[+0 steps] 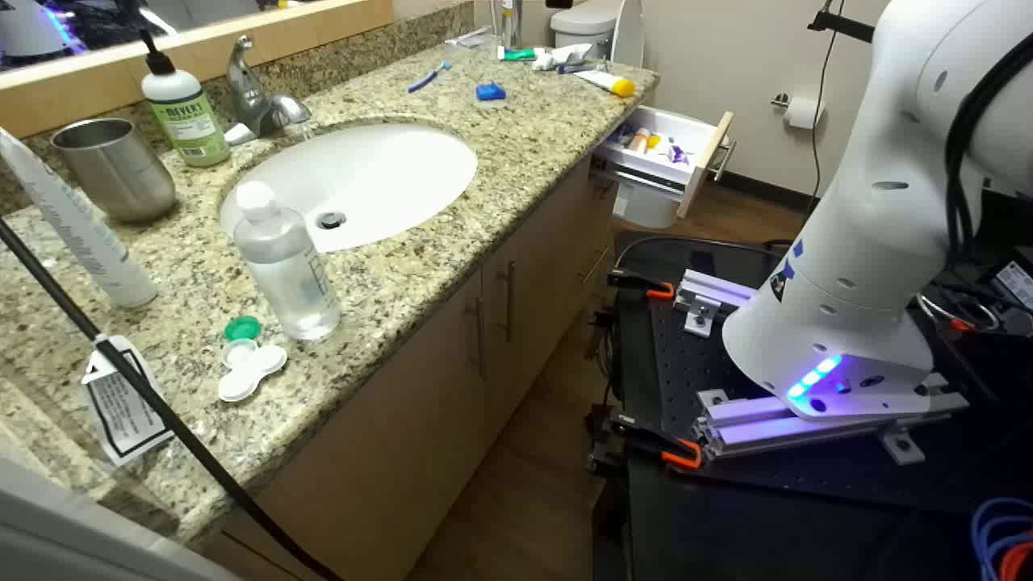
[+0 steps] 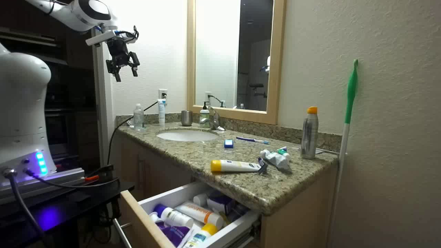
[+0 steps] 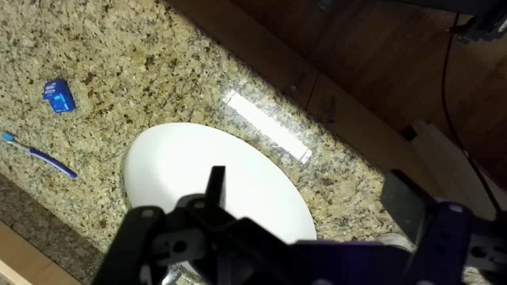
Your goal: Close the tap
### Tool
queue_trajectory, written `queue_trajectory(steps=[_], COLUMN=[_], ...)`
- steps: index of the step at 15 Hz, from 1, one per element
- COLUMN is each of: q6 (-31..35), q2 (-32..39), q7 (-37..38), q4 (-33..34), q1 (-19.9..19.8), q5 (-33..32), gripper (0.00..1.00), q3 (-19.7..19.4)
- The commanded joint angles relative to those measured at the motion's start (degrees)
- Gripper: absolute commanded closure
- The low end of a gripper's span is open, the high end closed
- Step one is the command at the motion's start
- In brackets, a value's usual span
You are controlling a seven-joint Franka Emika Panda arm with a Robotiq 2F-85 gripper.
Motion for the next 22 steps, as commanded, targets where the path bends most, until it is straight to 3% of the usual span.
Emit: queue_trajectory(steps=[1,5,9,11,12,15,17,18,22], q6=[-0.3,11.4,25.8,27.3,26.3,26.6,29.4,34.8,42.6], q2=[0.0,14.6,27.8,35.2,27.5,30.6,30.5,35.5,48.5], q7=[0.4,13.8,23.7,27.9,25.2,25.6,28.5,36.5,53.0], q4=[0.2,6.2,11.8,17.3,11.2,13.0,11.3,14.2,25.7], q1=[0.7,-1.0,-5.2,-6.9,-5.7,-6.0,-7.8,-9.8,-11.8], q5=[-0.4,4.3,4.4,5.5,4.3,4.2,-2.3,-6.1,-12.6], gripper=[0.00,0.00,0.00,0.00,0.00,0.00,0.00,0.00,0.00], q3=[-0.5,-0.7,-0.9,-1.4,-0.7,-0.9,0.8,1.9,1.2])
